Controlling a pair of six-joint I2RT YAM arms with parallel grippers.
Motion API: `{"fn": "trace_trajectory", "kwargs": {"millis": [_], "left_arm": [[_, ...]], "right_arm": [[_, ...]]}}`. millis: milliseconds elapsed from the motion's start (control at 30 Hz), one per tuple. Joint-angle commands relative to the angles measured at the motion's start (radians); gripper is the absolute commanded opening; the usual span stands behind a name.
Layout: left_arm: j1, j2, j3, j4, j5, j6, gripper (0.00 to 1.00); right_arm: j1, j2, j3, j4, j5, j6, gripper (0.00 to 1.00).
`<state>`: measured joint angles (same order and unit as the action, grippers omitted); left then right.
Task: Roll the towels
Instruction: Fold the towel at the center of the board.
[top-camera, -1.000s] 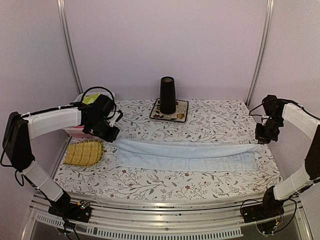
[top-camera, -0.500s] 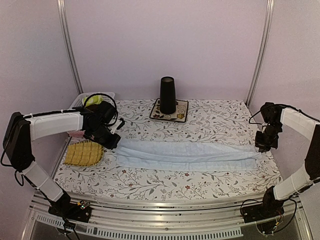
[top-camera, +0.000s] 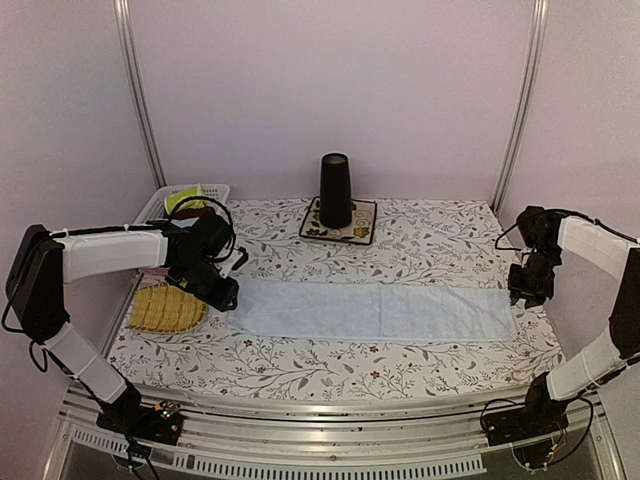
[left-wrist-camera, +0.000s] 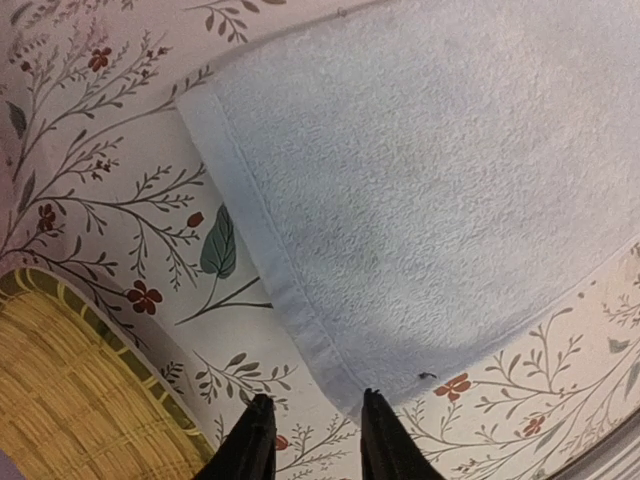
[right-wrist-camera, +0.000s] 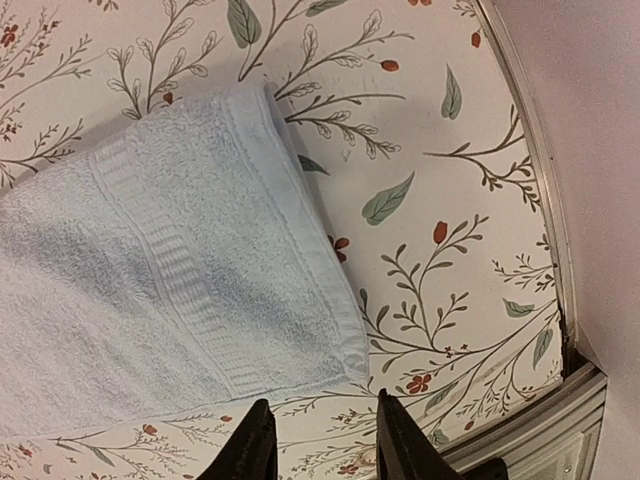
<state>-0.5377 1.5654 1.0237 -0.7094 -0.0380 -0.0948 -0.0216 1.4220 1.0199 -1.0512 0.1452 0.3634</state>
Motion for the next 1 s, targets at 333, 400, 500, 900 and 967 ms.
{"fn": "trace_trajectory", "kwargs": {"millis": [333,400,500,900,967], "left_arm": [[0.080,0.032,0.135,0.053,0.046,-0.025,0.97],[0.109,0.100,0.185,0.059,0.063,-0.035,0.97],[0.127,0.183,0.266,0.052,0.070,-0.038,0.91],[0.066,0.245,0.342,0.051,0.109,-0.041,0.74],[0.038,0.241,0.344,0.051,0.099,-0.041,0.74]], "right_arm": [[-0.001,0.035,0.066,0.059,0.019,0.010,0.48],[-0.023,0.070,0.066,0.101,-0.018,0.004,0.48],[-0.051,0.136,0.045,0.170,-0.058,0.002,0.43],[-0.148,0.218,-0.021,0.257,-0.105,-0.055,0.44],[-0.158,0.240,-0.017,0.248,-0.117,-0.057,0.44]]}}
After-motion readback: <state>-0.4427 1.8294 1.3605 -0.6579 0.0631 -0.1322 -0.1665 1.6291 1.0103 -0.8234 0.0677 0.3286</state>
